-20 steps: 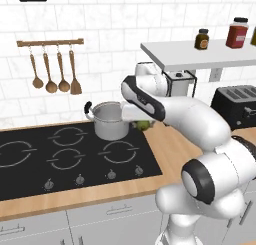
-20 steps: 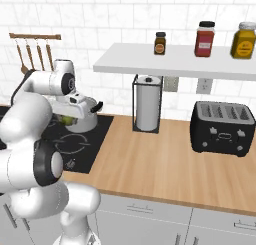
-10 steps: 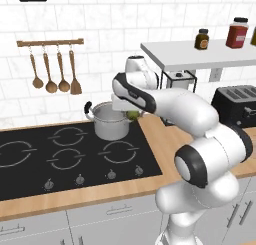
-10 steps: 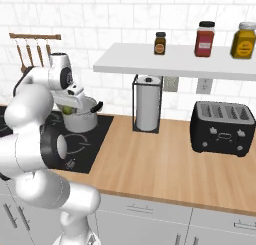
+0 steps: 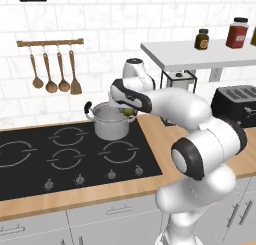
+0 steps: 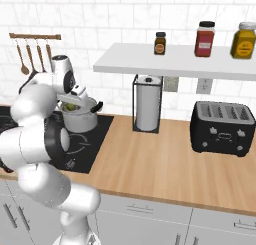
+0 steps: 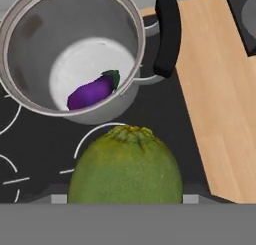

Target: Put the lime and eggplant in the pot. Retrieve the spatula and lightly stir the vegetables in the pot.

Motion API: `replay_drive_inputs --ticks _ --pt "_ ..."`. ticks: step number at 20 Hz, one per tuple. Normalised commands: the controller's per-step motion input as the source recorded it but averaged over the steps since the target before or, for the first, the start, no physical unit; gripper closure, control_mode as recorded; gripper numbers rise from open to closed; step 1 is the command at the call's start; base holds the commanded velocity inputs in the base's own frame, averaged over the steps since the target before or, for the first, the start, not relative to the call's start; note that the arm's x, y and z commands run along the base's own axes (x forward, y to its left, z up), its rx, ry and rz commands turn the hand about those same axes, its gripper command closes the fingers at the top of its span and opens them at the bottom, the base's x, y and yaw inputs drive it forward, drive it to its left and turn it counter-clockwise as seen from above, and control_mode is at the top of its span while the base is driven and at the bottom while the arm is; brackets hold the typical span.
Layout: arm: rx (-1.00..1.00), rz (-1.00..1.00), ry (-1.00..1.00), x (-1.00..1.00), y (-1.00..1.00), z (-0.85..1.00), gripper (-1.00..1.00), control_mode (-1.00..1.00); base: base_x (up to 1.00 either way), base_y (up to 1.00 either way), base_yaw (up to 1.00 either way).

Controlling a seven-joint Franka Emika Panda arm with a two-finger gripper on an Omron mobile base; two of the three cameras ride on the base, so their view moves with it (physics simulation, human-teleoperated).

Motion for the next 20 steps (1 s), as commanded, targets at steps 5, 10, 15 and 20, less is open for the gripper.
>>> replay_drive_inputs --ticks 5,10,15,20 --pt "0.0 -0.01 0.04 0.65 0.23 -0.31 1.0 -1.0 0.0 0.0 0.0" --pt "0.0 0.0 0.0 0.43 0.31 -0.3 1.0 -1.0 0.0 0.0 0.0" --pt "0.0 0.0 0.01 0.5 0.21 -0.39 1.0 -1.0 0.0 0.0 0.0" --pt "0.0 0.0 0.0 0.5 0.09 -0.37 1.0 -1.0 0.0 0.0 0.0"
